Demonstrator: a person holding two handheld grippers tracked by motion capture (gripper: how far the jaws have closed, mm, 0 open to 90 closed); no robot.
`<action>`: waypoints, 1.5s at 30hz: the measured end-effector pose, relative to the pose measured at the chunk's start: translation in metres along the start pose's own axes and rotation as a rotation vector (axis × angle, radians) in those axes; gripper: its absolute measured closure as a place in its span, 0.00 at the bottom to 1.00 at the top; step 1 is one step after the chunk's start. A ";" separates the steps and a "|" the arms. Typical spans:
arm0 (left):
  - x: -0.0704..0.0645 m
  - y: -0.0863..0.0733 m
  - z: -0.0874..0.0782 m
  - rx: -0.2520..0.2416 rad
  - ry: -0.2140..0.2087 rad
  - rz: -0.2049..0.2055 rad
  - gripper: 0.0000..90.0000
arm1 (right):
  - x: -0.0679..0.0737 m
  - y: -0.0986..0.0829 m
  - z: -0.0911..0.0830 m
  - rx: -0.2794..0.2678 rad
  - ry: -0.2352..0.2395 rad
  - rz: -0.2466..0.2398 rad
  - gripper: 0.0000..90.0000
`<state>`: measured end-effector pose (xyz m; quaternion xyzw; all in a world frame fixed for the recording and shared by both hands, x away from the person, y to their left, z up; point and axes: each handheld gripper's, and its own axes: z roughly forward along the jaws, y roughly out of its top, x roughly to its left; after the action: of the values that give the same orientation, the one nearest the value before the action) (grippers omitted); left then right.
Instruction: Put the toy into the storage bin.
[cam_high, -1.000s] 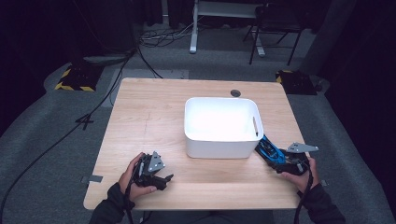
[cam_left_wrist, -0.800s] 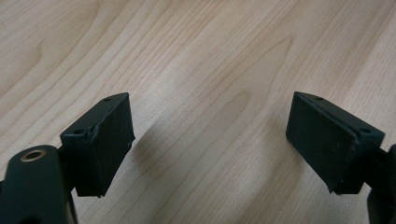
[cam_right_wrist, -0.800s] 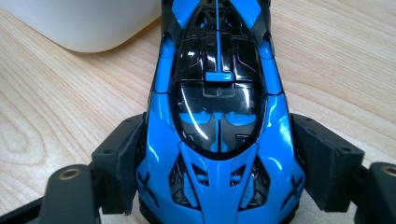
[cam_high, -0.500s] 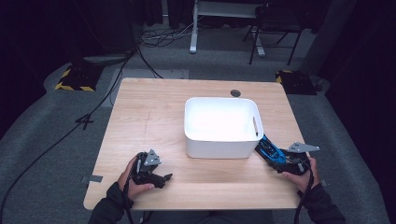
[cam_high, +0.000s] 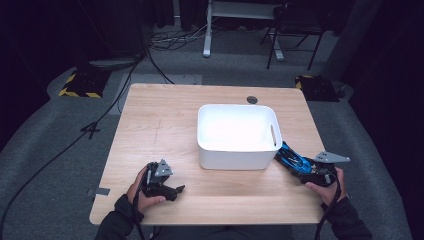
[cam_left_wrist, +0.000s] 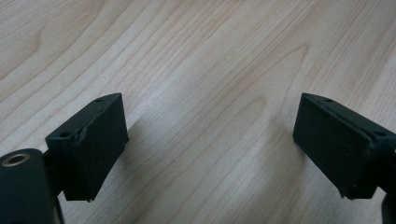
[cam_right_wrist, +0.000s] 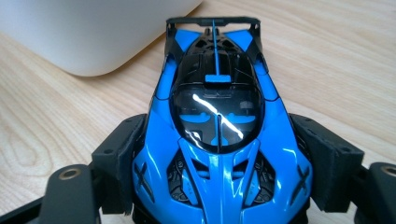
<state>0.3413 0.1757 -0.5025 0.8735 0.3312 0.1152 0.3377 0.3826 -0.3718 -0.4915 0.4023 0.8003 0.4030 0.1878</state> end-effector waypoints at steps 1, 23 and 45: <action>0.000 0.000 0.000 0.001 0.005 -0.001 0.10 | -0.002 -0.001 -0.001 -0.002 -0.001 0.001 0.27; 0.001 0.002 0.001 0.002 0.010 -0.003 0.09 | -0.004 0.025 -0.038 -0.127 -0.034 0.033 0.27; 0.000 0.002 0.001 0.001 0.011 -0.004 0.09 | -0.013 0.064 -0.066 -0.220 -0.052 0.002 0.27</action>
<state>0.3430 0.1745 -0.5025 0.8724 0.3348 0.1189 0.3356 0.3807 -0.3918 -0.4007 0.3904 0.7456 0.4783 0.2510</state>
